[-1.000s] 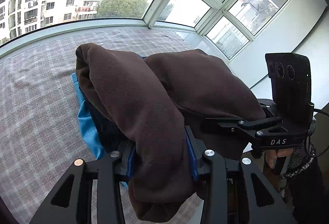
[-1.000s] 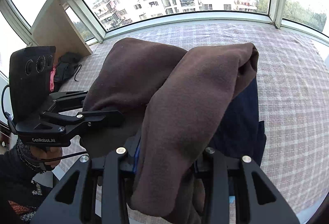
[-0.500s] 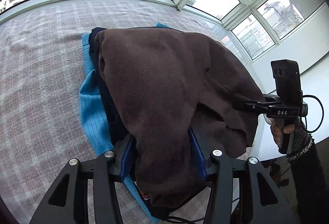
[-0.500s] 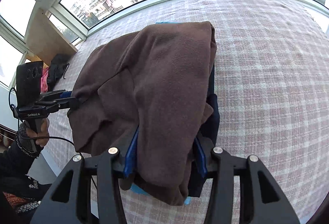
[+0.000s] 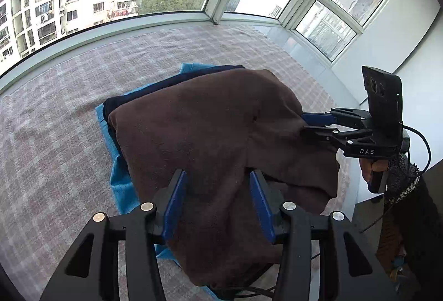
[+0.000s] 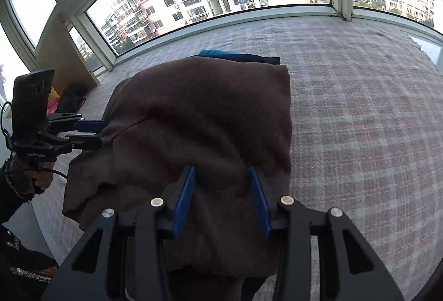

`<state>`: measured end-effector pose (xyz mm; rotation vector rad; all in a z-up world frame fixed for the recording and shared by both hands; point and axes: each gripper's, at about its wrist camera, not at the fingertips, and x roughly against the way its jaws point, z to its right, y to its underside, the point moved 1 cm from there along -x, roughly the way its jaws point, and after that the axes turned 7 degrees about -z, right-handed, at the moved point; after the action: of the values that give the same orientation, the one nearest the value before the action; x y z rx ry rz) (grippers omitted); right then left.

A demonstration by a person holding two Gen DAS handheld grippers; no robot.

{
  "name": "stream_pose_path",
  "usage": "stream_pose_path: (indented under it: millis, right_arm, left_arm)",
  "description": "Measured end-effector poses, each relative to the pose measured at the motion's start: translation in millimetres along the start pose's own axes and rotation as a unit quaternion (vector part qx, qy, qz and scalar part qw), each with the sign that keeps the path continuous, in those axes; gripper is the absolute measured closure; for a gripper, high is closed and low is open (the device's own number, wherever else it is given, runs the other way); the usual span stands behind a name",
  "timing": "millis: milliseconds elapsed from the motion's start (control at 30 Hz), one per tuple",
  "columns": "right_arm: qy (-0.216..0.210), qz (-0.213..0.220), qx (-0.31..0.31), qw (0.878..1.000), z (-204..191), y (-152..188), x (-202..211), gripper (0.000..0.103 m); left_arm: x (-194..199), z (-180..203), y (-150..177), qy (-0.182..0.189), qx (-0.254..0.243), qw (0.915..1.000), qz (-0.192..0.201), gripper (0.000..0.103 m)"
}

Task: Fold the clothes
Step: 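Lower the fleece bundle onto the stack and smooth it with both grippers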

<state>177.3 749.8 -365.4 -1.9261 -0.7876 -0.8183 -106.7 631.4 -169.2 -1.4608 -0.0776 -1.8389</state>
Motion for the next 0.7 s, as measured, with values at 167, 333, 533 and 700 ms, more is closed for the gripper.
stream_pose_path:
  millis: [167,333,533,700]
  right_arm:
    - [-0.012,0.032,-0.018,0.999,-8,-25,40,0.064]
    - [0.017,0.059,0.006,0.998,-24,-70,30,0.064]
    - [0.025,-0.014,-0.051,0.998,11,-92,-57,0.064]
    - [0.040,0.049,-0.054,0.996,-7,-73,7,0.062]
  left_arm:
    - [6,-16,7,0.023,0.016,0.9996,0.003,0.063]
    - [42,-8,-26,0.021,0.004,0.9988,0.045,0.061]
    - [-10,-22,-57,0.016,0.014,0.9997,0.015,0.060]
    - [-25,-33,-55,0.011,0.023,0.9997,-0.001,0.064]
